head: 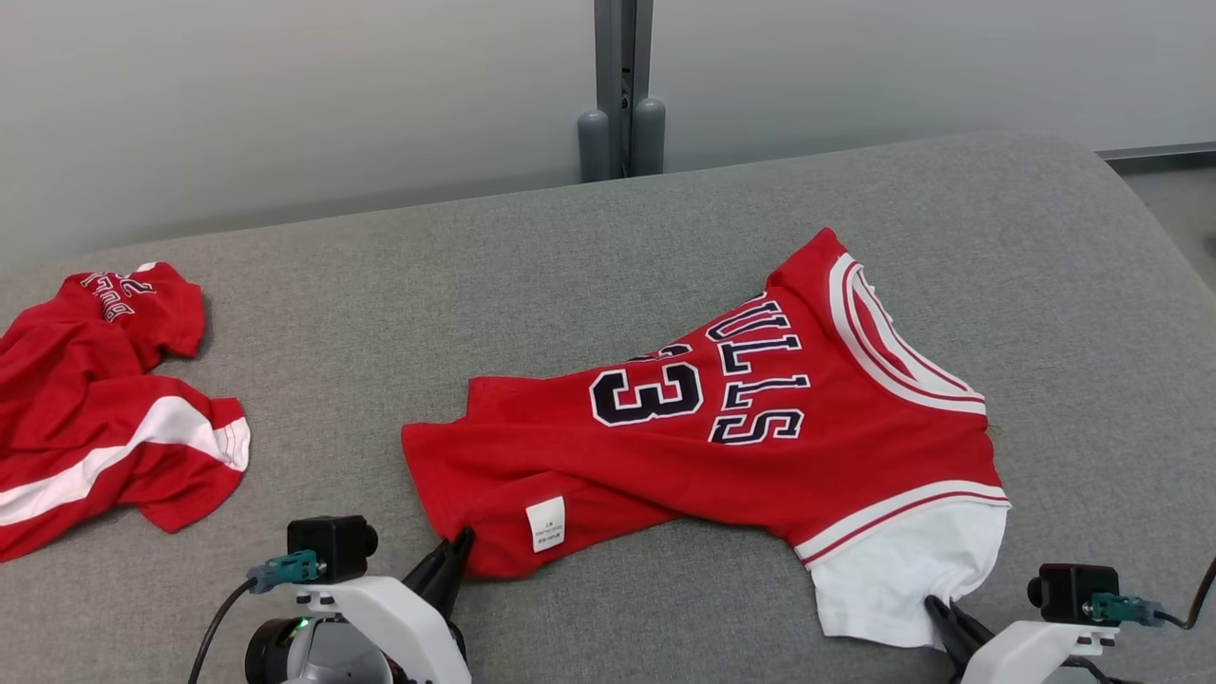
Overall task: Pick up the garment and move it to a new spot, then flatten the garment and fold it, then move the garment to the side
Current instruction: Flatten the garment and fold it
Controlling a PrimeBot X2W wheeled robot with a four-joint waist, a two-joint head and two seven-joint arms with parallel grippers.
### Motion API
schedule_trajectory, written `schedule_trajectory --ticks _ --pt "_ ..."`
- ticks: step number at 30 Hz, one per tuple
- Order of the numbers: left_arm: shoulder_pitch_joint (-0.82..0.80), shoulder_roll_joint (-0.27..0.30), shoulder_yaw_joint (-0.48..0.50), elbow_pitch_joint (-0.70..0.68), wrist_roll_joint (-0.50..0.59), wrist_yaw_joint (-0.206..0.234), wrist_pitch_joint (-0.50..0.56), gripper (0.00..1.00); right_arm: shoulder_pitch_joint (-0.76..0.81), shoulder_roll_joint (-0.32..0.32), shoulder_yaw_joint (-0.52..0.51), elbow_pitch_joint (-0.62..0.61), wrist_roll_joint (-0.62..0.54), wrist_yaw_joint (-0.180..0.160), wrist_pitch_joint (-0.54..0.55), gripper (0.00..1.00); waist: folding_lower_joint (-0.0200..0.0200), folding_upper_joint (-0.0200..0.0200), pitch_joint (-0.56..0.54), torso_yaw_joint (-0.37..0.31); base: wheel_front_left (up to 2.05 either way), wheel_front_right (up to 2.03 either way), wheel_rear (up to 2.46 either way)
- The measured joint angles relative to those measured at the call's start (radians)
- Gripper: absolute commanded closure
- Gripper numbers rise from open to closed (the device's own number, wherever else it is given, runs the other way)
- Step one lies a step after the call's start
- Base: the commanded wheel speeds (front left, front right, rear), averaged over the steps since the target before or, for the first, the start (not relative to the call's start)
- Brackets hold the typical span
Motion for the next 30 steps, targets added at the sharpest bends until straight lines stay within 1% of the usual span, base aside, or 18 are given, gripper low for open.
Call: schedule_trajectory --ticks 8,12,15,18,23,25,28,30 --pt "0.024 0.010 0.003 -0.066 -0.008 0.006 -0.004 1.00 0.003 -0.041 -0.006 -0.035 0.027 0.000 -0.042 1.00 0.0000 0.0000 -0.020 0.004 0.00 0.00 0.00" --pt "0.054 0.016 0.002 -0.140 -0.011 0.015 0.010 1.00 0.015 -0.062 -0.031 -0.093 0.034 0.000 -0.066 1.00 0.0000 0.0000 -0.030 0.008 0.00 0.00 0.00" --pt "0.074 0.026 0.003 -0.211 -0.020 0.022 0.031 1.00 0.016 -0.078 -0.048 -0.146 0.013 0.000 -0.086 1.00 -0.0001 0.0000 -0.037 0.009 0.00 0.00 0.00" --pt "0.087 0.050 0.010 -0.292 -0.010 0.042 0.047 1.00 0.015 -0.075 -0.087 -0.210 -0.006 0.000 -0.117 1.00 0.0000 0.0000 -0.044 0.009 0.00 0.00 0.00" --pt "0.087 0.080 0.006 -0.406 -0.010 0.042 0.098 1.00 0.006 -0.060 -0.109 -0.331 -0.015 0.000 -0.124 1.00 0.0000 0.0000 -0.042 0.012 0.00 0.00 0.00" --pt "0.077 0.100 0.008 -0.427 -0.011 0.041 0.124 1.00 -0.012 -0.055 -0.117 -0.369 -0.014 0.000 -0.120 1.00 0.0000 0.0000 -0.033 0.013 0.00 0.00 0.00" --pt "-0.001 0.131 0.018 -0.429 -0.021 0.025 0.159 1.00 -0.066 -0.057 -0.117 -0.395 -0.013 0.000 -0.108 1.00 0.0000 0.0000 -0.013 0.014 0.00 0.00 0.00" --pt "-0.084 0.177 0.019 -0.409 0.014 0.014 0.176 1.00 -0.136 -0.062 -0.106 -0.396 -0.007 0.000 -0.103 1.00 -0.0001 0.0000 0.007 0.014 0.00 0.00 0.00"
